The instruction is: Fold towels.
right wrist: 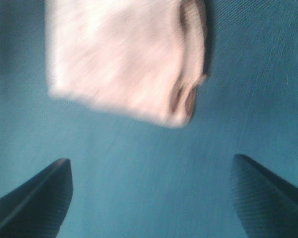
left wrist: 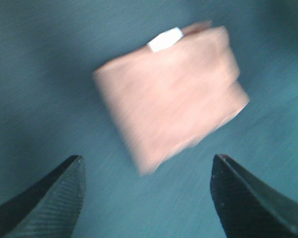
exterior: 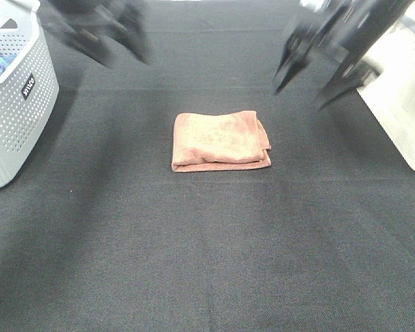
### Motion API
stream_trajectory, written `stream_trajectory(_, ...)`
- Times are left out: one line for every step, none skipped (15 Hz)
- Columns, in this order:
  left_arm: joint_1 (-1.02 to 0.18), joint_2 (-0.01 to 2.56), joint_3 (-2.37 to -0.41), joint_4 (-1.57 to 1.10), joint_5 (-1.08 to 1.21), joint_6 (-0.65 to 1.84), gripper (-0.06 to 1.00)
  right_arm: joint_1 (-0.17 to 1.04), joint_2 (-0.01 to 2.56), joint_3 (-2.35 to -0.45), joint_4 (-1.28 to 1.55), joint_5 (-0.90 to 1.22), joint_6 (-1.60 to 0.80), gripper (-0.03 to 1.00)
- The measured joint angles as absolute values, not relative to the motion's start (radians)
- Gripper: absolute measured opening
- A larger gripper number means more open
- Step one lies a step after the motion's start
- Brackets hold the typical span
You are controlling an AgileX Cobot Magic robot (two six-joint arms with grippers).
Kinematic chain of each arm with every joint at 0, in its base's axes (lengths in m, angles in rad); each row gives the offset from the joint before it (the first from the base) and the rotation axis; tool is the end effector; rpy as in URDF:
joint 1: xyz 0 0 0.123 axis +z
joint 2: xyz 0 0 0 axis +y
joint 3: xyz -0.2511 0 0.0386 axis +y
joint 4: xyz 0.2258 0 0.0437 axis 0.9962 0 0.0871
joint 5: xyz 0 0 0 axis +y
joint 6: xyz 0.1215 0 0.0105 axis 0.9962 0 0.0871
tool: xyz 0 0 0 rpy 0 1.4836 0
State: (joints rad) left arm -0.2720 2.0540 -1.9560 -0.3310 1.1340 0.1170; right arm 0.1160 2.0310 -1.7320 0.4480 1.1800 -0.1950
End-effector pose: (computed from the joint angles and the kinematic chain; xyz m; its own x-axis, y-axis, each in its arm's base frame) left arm 0.4047 -0.1502 0.2437 -0.8783 0.2178 -0.4255 0.3557 0.8926 -0.2772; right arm 0.3904 0.0947 0.1969 -0.9672 -0.1256 -0.2207 -0.2052 0.8985 0.3881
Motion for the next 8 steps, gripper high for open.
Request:
stream_trajectory(-0.277,2.009,-1.956,-0.263,1.175,0.095,0.68,0.116,1.982,-1.732,0.439,1.2,-0.195,0.81)
stream_trajectory(-0.282,1.972,-1.956,-0.202,1.203,0.072,0.68,0.116,1.937,-1.732,0.425,1.202,-0.195,0.81)
stream_trajectory(-0.29,1.935,-1.952,-0.152,1.208,0.051,0.68,0.116,1.89,-1.732,0.414,1.203,-0.195,0.81)
stream_trajectory(-0.298,1.866,-1.91,-0.1,1.21,0.021,0.68,0.116,1.801,-1.698,0.398,1.203,-0.188,0.81)
stream_trajectory(-0.3,1.809,-1.862,-0.086,1.211,0.008,0.68,0.116,1.745,-1.66,0.389,1.204,-0.178,0.81)
stream_trajectory(-0.3,1.75,-1.799,-0.079,1.211,0.0,0.68,0.116,1.684,-1.611,0.376,1.204,-0.169,0.81)
stream_trajectory(-0.3,1.679,-1.713,-0.068,1.211,-0.005,0.68,0.116,1.615,-1.547,0.356,1.205,-0.164,0.81)
stream_trajectory(-0.3,1.609,-1.619,-0.065,1.211,-0.018,0.68,0.116,1.543,-1.474,0.328,1.207,-0.152,0.81)
